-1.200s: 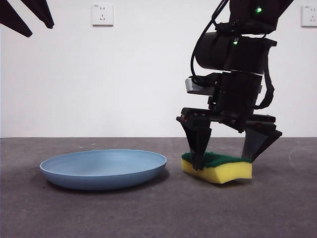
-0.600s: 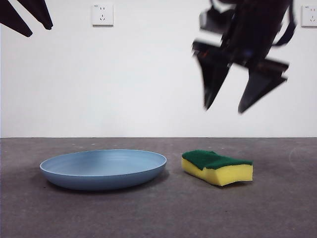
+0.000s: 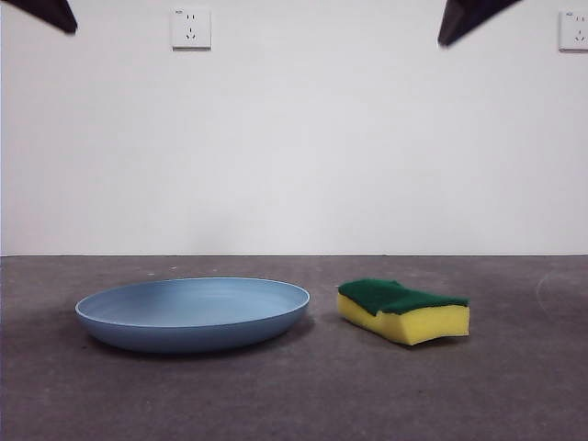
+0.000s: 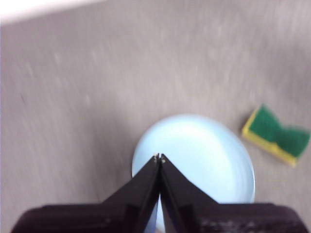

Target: Pick up the plate,pick up the cloth,clean the plate with the cloth

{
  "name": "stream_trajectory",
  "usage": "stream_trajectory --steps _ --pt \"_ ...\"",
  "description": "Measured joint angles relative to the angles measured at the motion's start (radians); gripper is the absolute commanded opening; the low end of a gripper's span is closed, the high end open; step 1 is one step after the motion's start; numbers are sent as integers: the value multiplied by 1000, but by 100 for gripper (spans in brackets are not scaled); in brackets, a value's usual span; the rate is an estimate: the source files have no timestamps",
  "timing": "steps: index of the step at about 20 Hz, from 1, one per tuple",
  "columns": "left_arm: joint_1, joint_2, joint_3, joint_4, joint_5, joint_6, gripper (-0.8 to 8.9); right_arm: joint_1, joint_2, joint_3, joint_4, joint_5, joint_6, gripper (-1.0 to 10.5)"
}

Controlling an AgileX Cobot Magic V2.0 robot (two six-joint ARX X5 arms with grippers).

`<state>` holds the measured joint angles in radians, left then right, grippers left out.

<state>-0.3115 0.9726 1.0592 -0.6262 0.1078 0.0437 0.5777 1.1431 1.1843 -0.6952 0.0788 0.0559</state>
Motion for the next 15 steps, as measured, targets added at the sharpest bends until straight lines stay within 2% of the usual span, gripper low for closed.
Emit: stream_trajectory --steps 3,6,8,11,15 --pt "0 -117 -140 138 -14 1 -8 31 -93 -104 130 9 -2 -11" --pt "0 -266 -338 252 -79 -6 -8 74 -196 -280 268 84 -3 -10" --pt "0 -380 -450 327 -82 -29 -7 106 -278 -405 357 128 -3 -10" --pt "0 -449 -478 334 -75 -93 -4 110 -317 -459 334 133 -3 1" --pt "0 -435 -477 334 -79 -116 -4 109 -317 -459 336 134 -3 1"
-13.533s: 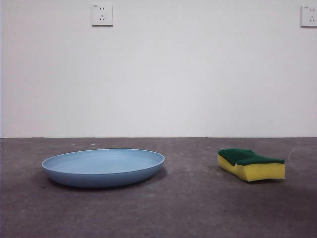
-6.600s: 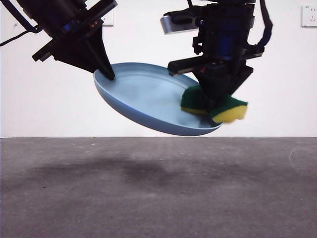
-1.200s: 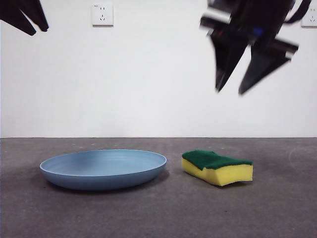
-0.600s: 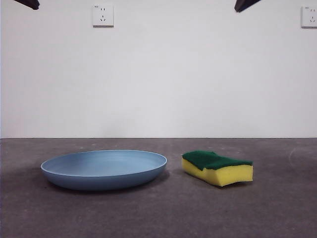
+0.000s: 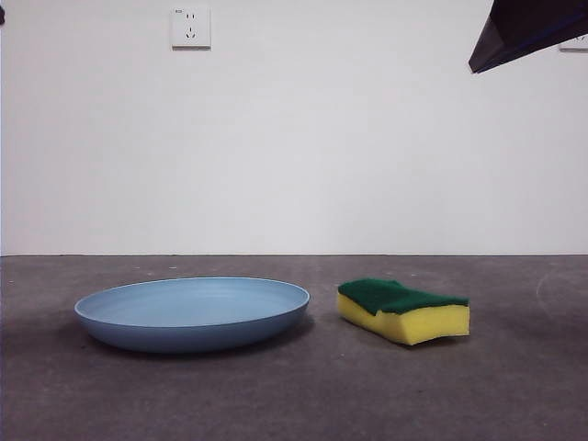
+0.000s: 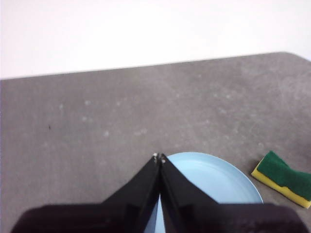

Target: Pick up the plate,pick up the cloth,clean the plate with the cloth

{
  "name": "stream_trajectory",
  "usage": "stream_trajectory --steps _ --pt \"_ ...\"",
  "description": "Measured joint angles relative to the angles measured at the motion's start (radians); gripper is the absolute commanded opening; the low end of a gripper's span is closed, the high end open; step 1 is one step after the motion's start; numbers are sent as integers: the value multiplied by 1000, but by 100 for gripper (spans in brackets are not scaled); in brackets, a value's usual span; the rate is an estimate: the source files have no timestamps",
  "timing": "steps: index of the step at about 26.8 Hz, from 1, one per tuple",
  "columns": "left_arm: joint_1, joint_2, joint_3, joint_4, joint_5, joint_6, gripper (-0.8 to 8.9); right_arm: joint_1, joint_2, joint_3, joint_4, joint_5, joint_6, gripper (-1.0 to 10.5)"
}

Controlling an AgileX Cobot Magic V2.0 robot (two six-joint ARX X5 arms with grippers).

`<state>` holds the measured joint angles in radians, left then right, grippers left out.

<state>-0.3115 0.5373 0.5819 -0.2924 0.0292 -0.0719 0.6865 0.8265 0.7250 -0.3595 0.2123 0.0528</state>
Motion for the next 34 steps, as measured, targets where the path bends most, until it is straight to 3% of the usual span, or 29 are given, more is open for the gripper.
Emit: stream_trajectory --steps 16,22,34 --pt "0 56 0 -7 -1 -6 -4 0 -2 0 1 0 0 1" --pt "35 -40 -6 1 -19 63 -4 0 -2 0 0 0 0 1" --pt "220 -315 -415 196 -19 102 -4 0 -2 0 0 0 0 1"
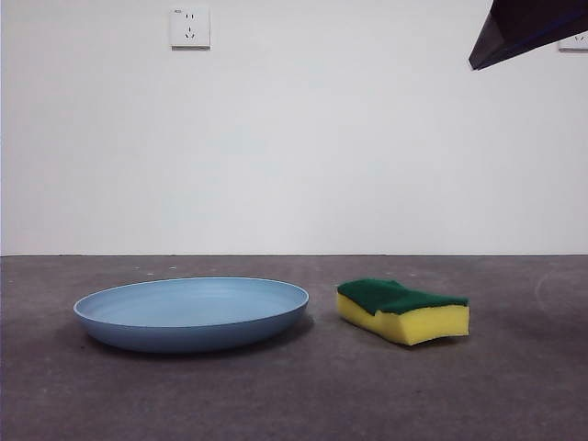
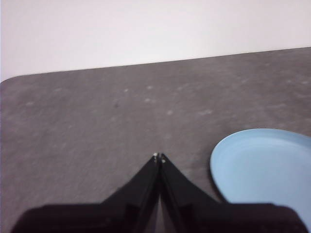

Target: Pick up the plate,pick up the cloth,clean the plate with the cloth

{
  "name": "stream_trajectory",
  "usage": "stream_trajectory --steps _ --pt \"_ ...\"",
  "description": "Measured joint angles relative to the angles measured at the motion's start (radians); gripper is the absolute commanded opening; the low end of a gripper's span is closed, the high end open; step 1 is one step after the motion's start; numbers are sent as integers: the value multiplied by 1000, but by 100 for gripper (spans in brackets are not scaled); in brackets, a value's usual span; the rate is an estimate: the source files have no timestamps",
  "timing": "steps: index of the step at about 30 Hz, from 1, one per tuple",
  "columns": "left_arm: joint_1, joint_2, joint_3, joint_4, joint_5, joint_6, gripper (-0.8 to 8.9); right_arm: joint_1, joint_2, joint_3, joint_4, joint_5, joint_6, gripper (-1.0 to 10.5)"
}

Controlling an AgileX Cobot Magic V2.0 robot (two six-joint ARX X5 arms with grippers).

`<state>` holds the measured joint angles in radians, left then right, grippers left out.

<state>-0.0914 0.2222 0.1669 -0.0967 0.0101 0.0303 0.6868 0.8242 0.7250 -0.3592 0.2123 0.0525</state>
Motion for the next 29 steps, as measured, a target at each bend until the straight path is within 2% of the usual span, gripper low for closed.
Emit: stream_trajectory --steps 14,19,29 --pt "91 -162 -145 12 0 -5 -4 0 0 0 0 0 0 1" --pt "98 -211 -150 -86 0 -5 -4 0 0 0 0 0 0 1" --pt "99 -214 -150 -86 -1 -5 -4 0 0 0 0 0 0 1"
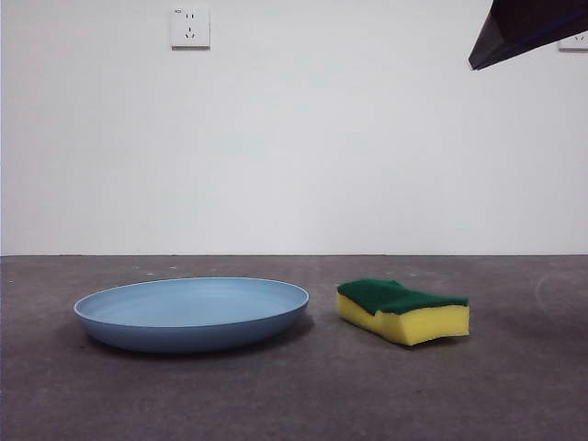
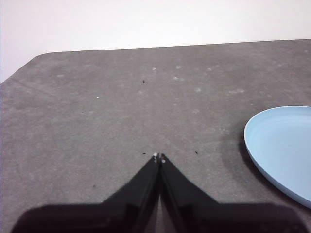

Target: Pick up the plate,pick up the cloth,clean the plate with the cloth

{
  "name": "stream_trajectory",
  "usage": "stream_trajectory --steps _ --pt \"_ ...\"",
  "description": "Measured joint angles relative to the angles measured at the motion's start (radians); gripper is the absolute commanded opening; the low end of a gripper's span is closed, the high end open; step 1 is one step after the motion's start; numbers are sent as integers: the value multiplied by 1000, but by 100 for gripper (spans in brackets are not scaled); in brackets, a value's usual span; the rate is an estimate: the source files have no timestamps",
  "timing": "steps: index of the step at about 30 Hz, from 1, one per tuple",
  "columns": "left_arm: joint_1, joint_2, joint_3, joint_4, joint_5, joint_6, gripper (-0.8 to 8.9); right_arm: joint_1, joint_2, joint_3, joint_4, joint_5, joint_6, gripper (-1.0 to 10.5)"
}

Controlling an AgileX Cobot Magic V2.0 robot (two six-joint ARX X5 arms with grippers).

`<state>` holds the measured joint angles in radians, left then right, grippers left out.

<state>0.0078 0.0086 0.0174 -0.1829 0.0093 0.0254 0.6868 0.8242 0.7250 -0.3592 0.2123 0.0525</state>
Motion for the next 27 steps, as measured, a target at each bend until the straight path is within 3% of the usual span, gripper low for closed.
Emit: stream_trajectory --steps 14,21,27 --pt "0 0 0 0 0 0 -4 0 0 0 0 0 -1 1" --pt "0 0 0 0 0 0 -4 -3 -18 0 -53 1 -38 1" --pt "1 0 0 0 0 0 -4 -156 -148 0 -23 -36 -118 1"
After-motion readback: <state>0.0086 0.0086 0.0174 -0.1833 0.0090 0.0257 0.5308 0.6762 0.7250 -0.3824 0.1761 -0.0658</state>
